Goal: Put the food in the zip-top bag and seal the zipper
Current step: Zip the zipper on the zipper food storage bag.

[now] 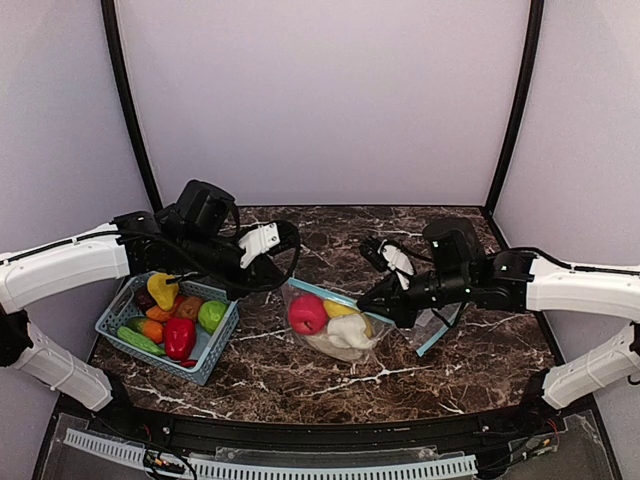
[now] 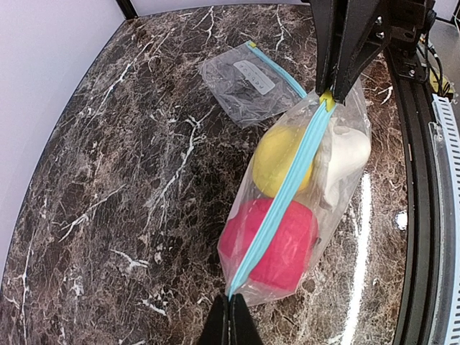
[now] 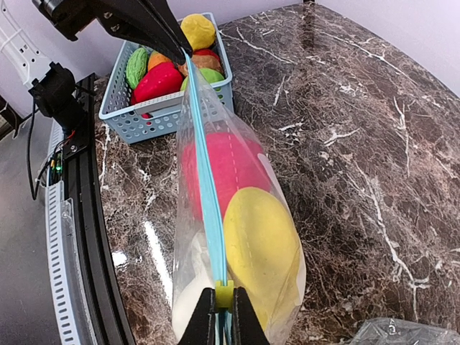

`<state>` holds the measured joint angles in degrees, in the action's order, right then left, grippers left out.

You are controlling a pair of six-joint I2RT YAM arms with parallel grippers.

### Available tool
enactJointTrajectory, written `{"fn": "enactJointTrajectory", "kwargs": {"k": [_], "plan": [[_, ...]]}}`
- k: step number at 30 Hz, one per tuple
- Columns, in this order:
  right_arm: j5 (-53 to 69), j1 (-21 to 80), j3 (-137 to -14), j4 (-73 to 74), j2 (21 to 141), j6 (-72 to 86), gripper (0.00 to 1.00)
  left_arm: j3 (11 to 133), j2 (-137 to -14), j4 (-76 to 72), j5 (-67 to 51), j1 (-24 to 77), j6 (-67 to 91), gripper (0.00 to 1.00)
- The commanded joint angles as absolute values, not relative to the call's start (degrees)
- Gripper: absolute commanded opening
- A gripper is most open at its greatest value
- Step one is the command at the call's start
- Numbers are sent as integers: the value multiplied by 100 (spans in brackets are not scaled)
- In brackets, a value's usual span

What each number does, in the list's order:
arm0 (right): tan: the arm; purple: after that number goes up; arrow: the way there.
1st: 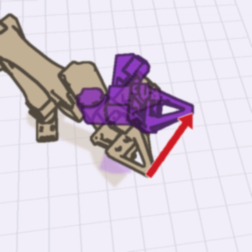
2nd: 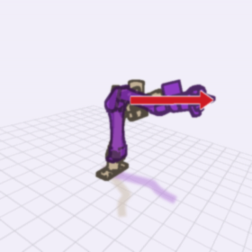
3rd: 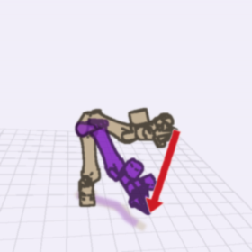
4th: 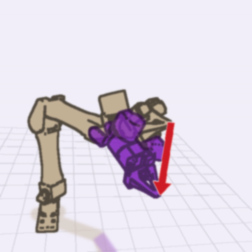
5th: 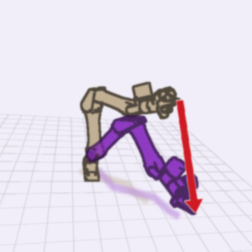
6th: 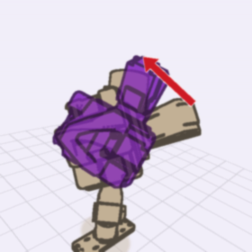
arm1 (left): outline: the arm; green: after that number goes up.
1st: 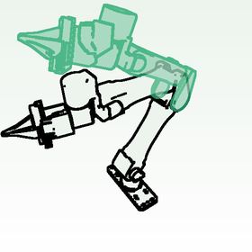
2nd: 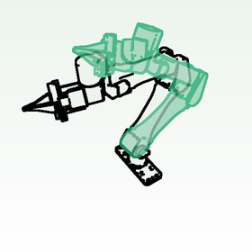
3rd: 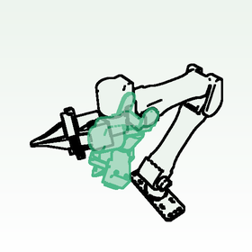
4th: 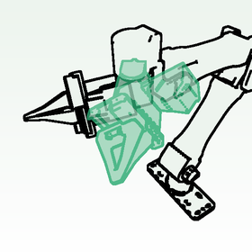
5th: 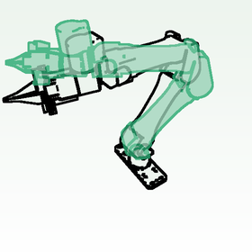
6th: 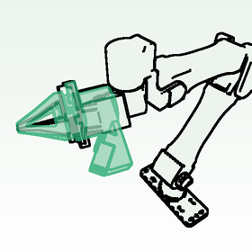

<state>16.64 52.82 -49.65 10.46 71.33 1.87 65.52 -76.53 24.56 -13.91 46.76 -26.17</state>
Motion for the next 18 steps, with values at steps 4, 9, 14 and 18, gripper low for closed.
{"fn": "enactJointTrajectory", "kwargs": {"k": [4,9,14,18], "plan": [[1455,5216,-4786,1482,6953,289,5,6486,-7521,2636,-1066,4513,-2588,1],[1399,5221,-4764,1552,6913,335,5,6495,-7548,2645,-1006,4454,-2579,1],[1315,5221,-4729,1598,6861,382,5,6494,-7587,2633,-1010,4370,-2571,1],[1251,5225,-4704,1640,6822,404,5,6505,-7623,2631,-1019,4292,-2561,1]]}}
